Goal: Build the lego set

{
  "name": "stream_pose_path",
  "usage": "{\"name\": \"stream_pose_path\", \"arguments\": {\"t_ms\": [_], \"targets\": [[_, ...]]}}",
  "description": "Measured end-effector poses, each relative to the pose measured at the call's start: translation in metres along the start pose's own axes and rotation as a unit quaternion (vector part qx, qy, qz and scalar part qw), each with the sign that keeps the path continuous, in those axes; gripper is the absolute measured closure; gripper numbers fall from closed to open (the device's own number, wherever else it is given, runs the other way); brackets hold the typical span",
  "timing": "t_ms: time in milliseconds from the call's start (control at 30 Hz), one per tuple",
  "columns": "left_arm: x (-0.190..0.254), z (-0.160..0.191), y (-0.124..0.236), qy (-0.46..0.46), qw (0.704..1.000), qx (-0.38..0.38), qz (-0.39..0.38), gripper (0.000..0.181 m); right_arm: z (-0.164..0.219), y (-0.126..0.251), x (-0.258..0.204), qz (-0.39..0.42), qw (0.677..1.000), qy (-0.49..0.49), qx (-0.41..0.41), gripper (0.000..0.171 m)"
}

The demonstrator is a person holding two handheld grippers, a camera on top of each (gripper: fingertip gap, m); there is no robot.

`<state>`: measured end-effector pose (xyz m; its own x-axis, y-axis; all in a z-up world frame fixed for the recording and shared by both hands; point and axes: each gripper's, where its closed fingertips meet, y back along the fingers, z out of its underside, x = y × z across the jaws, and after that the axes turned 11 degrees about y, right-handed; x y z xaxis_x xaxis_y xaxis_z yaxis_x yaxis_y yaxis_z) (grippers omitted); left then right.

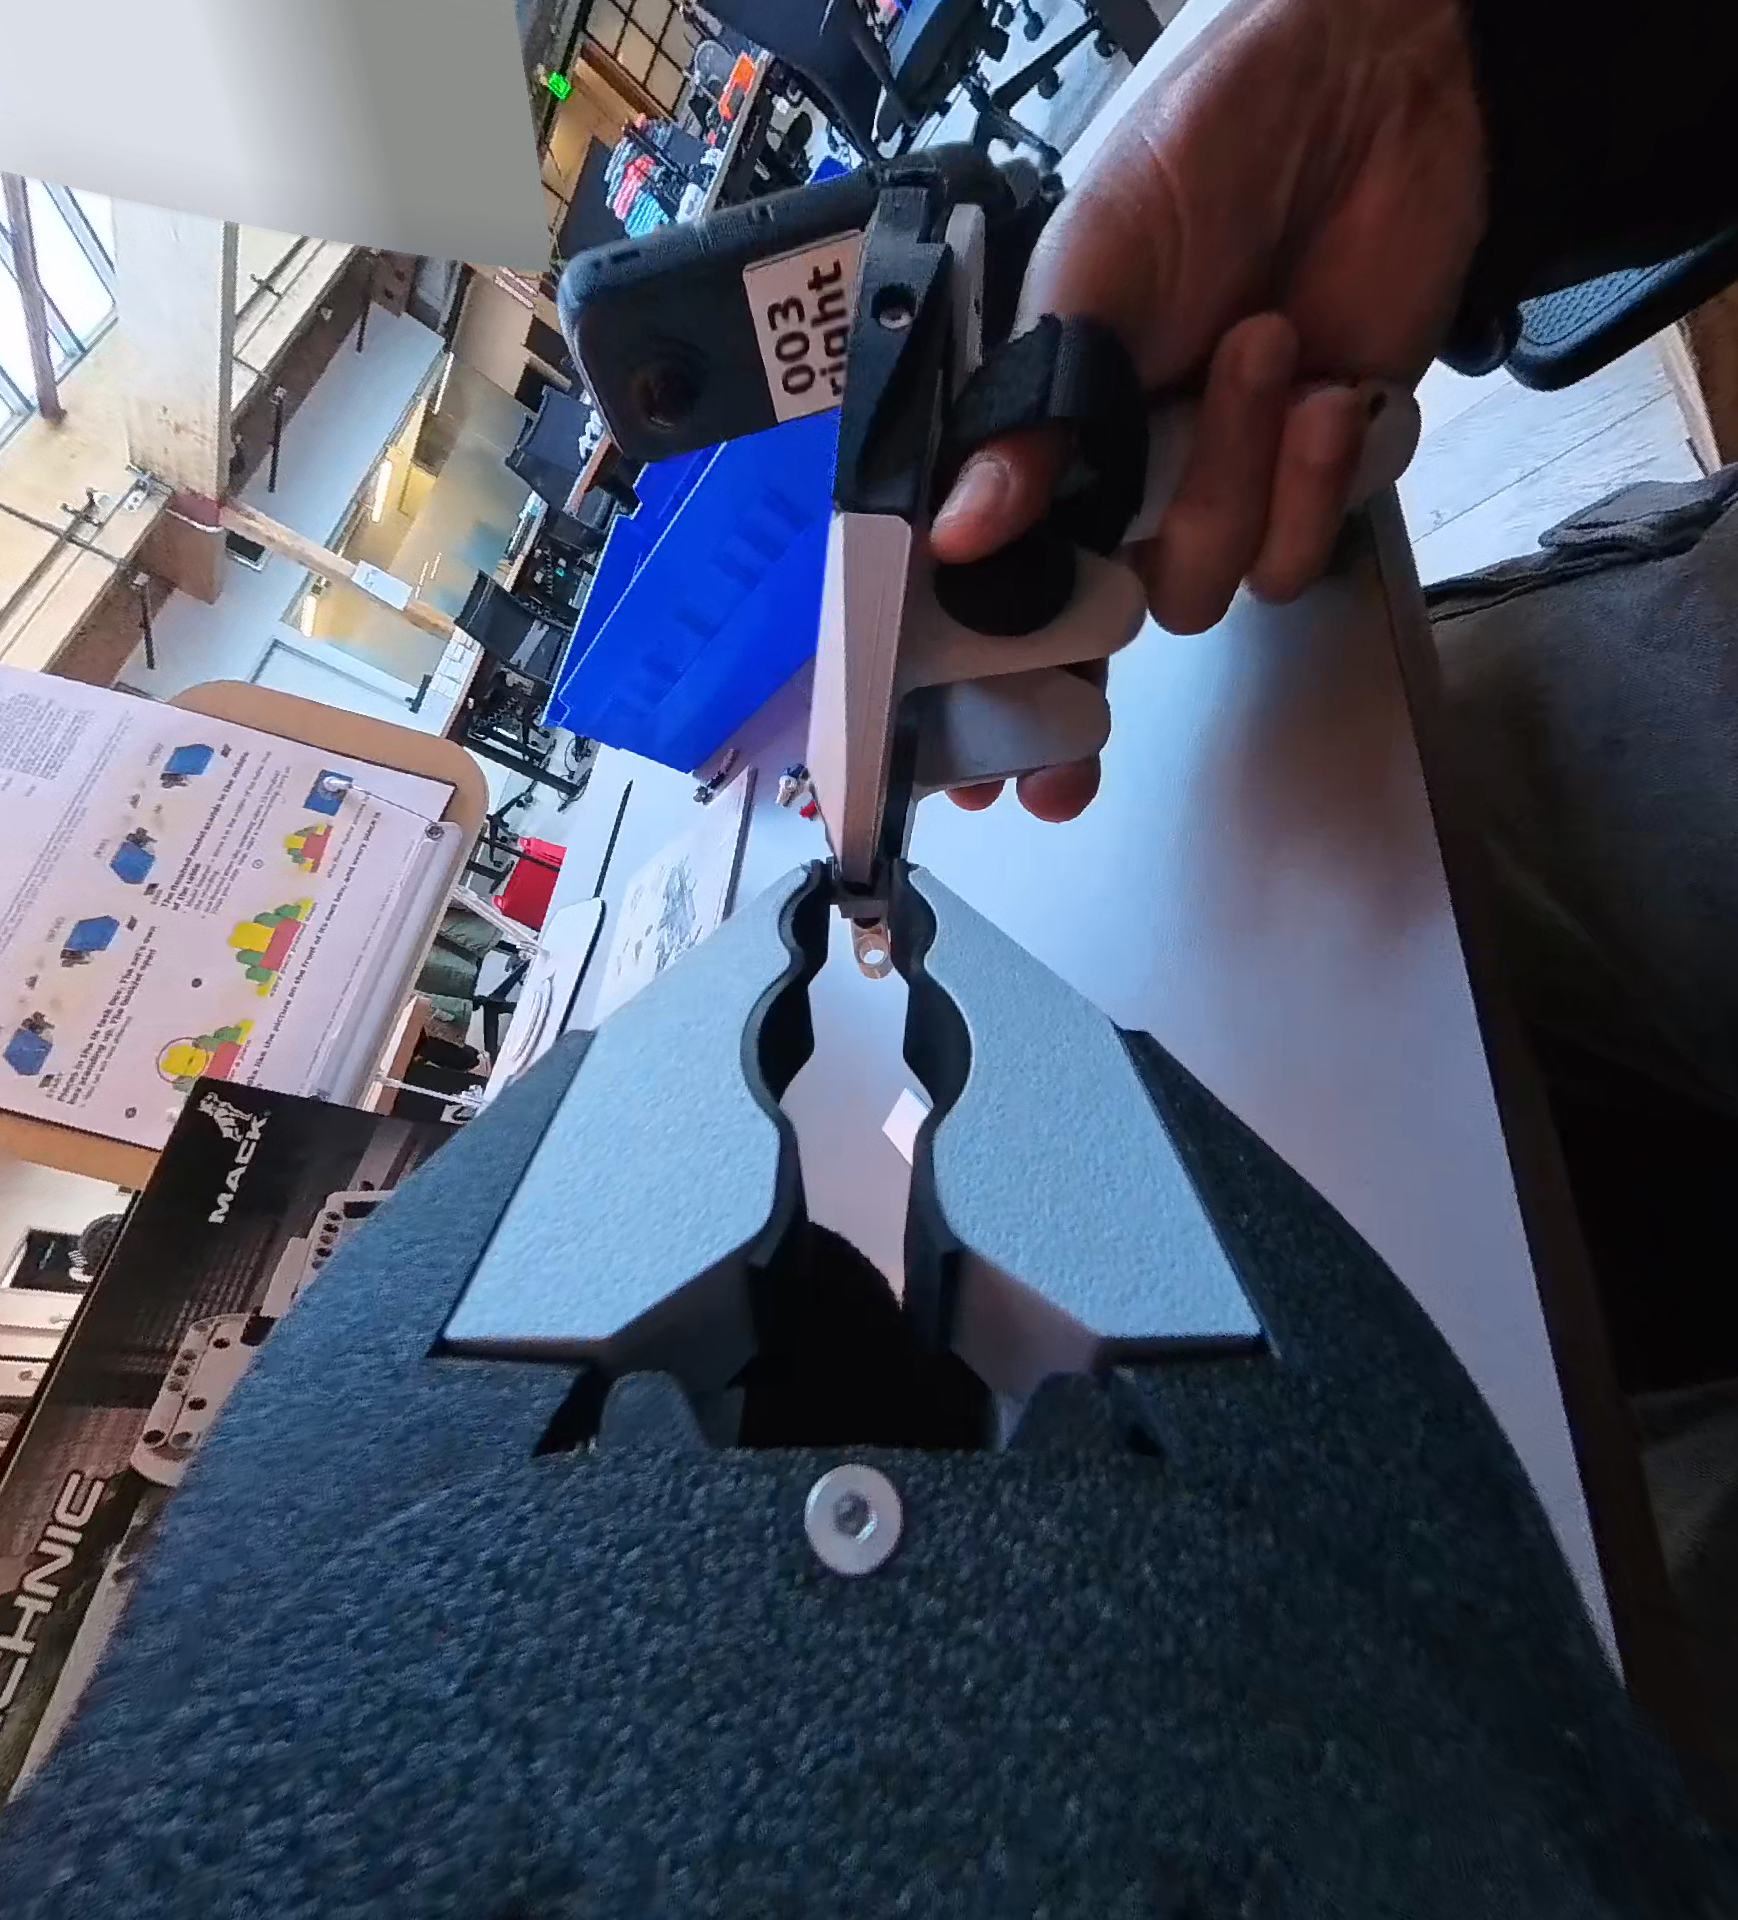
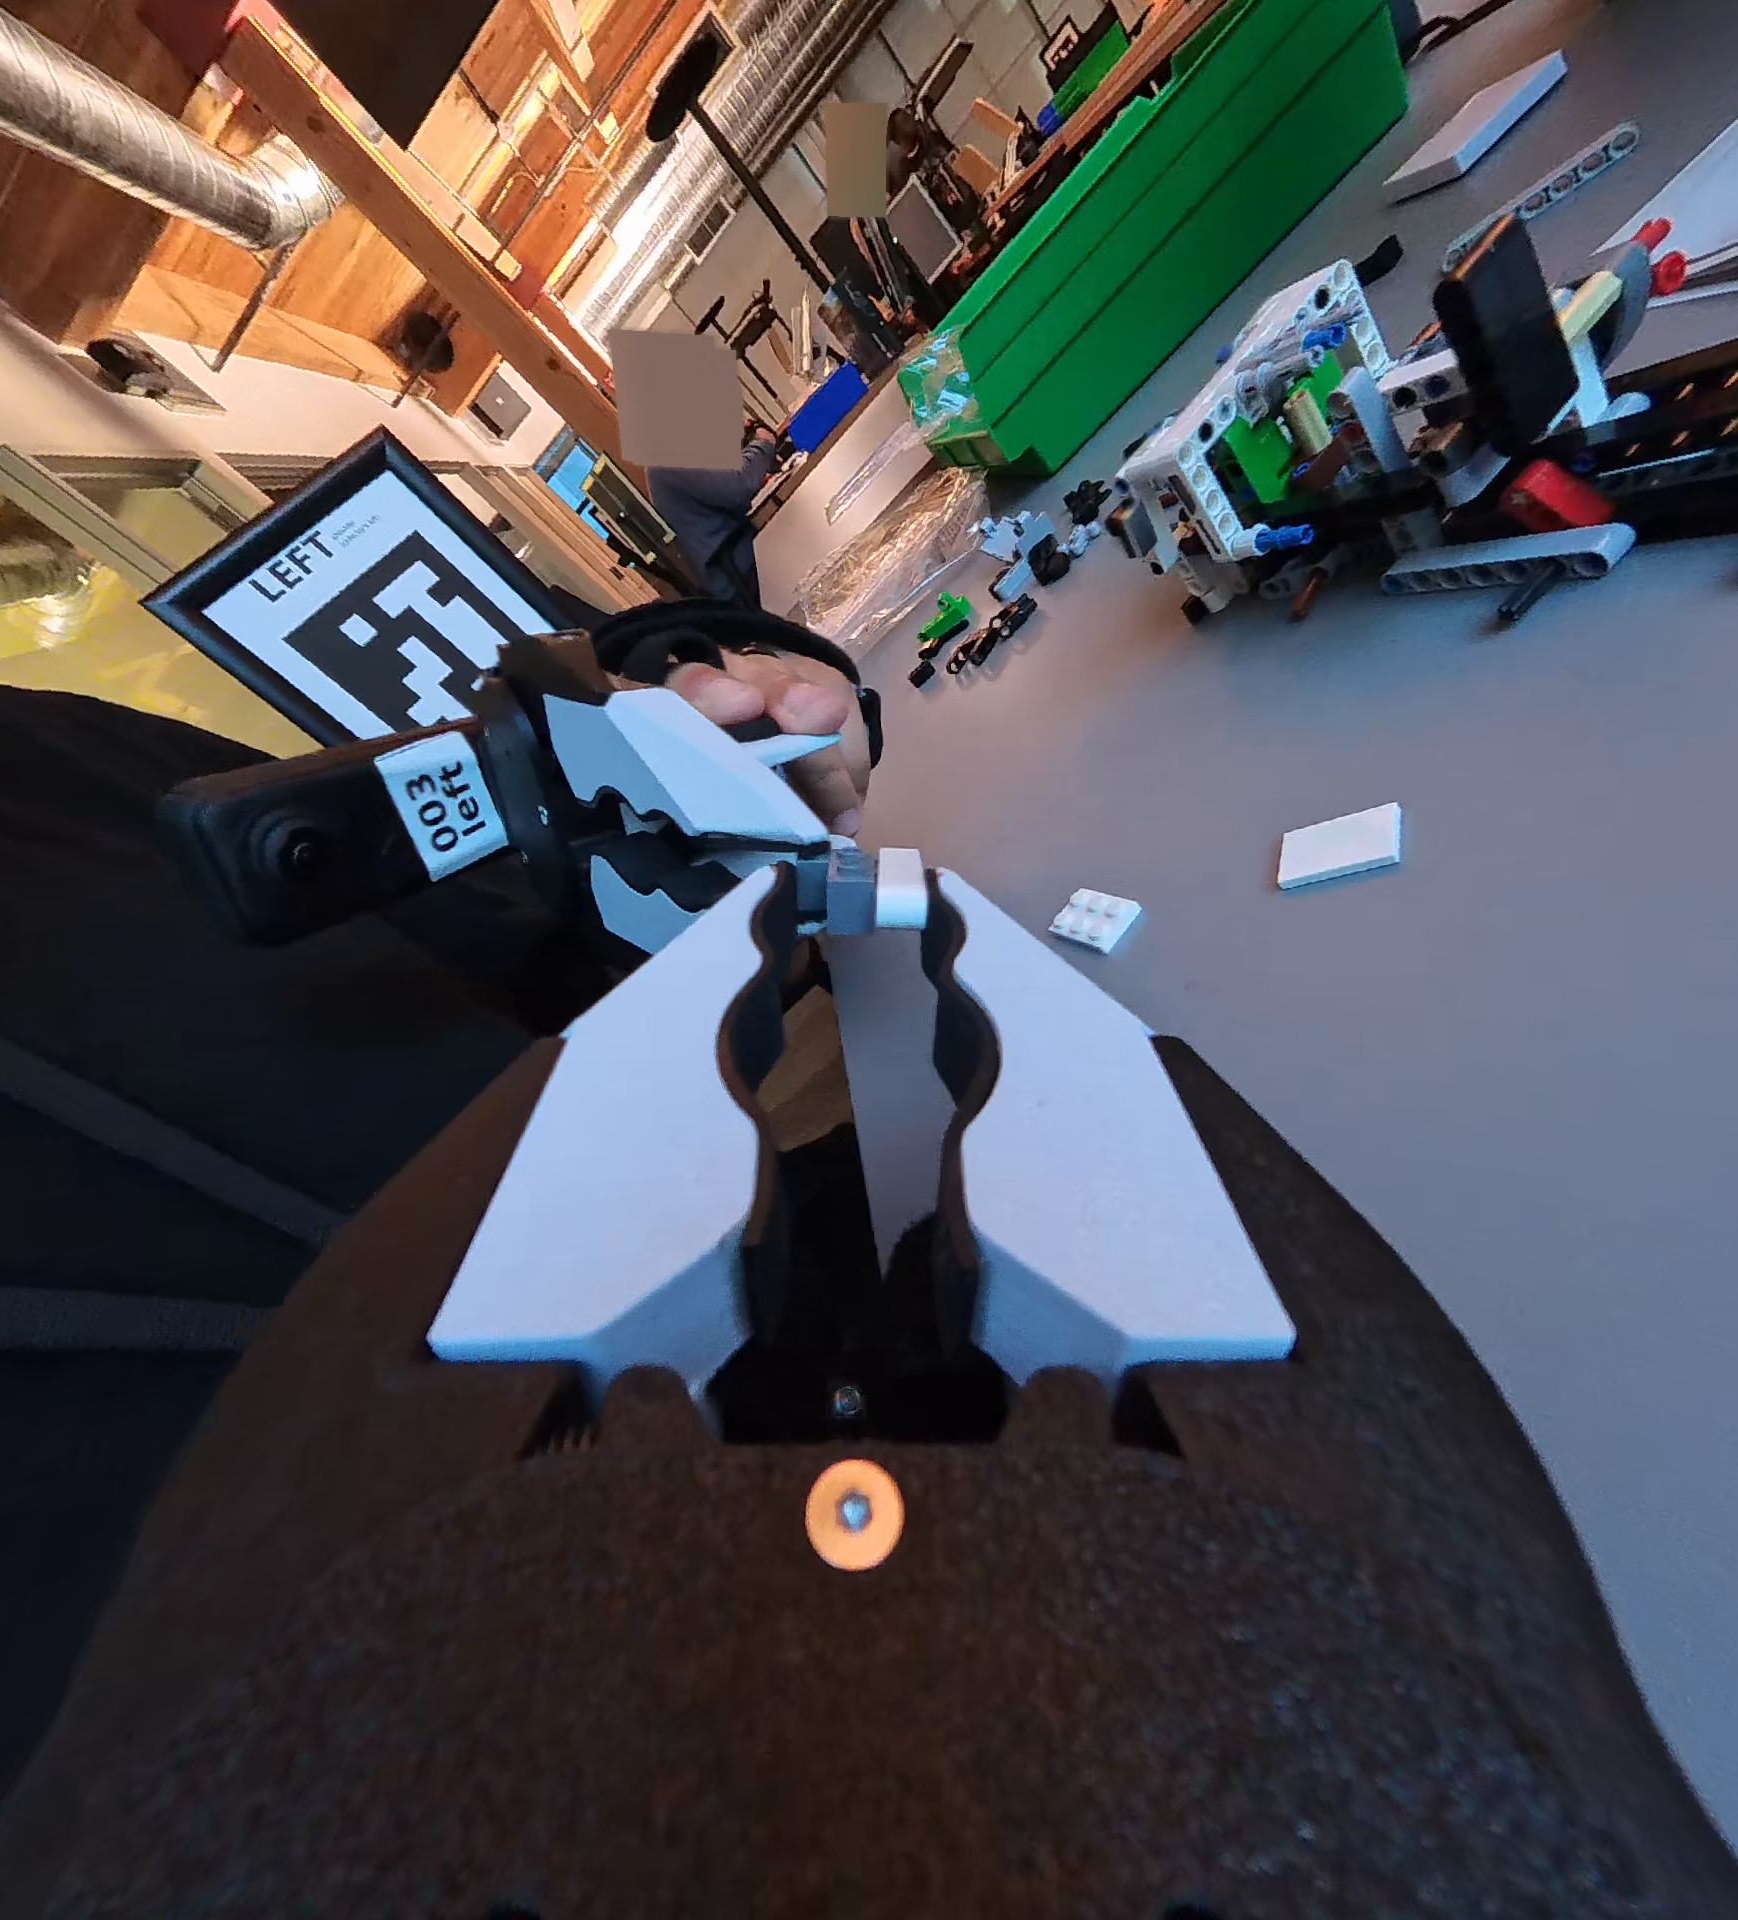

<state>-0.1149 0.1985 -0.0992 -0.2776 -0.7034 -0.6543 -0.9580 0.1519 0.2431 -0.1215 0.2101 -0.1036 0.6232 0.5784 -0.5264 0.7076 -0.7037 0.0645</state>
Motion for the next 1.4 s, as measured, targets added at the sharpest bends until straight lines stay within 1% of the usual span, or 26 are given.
{"name": "stream_pose_path", "arguments": {"t_ms": [267,367,500,667,800,933,1233,1400], "targets": [[-0.001,-0.003,-0.002,0.000,1.000,0.010,-0.009,0.171,-0.001,0.002,-0.001,-0.009,1.000,-0.010,0.006,0.151],[-0.001,-0.006,0.000,0.007,1.000,0.028,0.004,0.171,-0.001,0.002,-0.003,-0.012,1.000,0.000,0.008,0.151],[0.001,-0.013,0.004,0.025,0.997,0.065,0.024,0.171,-0.002,0.003,-0.012,-0.039,0.999,-0.006,0.013,0.151],[-0.002,-0.026,0.006,0.053,0.993,0.102,0.035,0.171,-0.008,0.006,-0.022,-0.107,0.991,-0.073,0.033,0.150],[-0.002,-0.033,0.007,0.095,0.985,0.132,0.065,0.171,-0.012,0.009,-0.029,-0.150,0.981,-0.113,0.045,0.148],[-0.003,-0.032,0.007,0.105,0.981,0.138,0.082,0.171,-0.013,0.010,-0.029,-0.153,0.980,-0.118,0.047,0.146],[-0.003,-0.031,0.007,0.151,0.968,0.167,0.110,0.171,-0.012,0.008,-0.027,-0.149,0.979,-0.127,0.047,0.149],[-0.006,-0.028,0.005,0.158,0.969,0.160,0.106,0.171,-0.013,0.008,-0.022,-0.137,0.980,-0.132,0.052,0.149]]}}
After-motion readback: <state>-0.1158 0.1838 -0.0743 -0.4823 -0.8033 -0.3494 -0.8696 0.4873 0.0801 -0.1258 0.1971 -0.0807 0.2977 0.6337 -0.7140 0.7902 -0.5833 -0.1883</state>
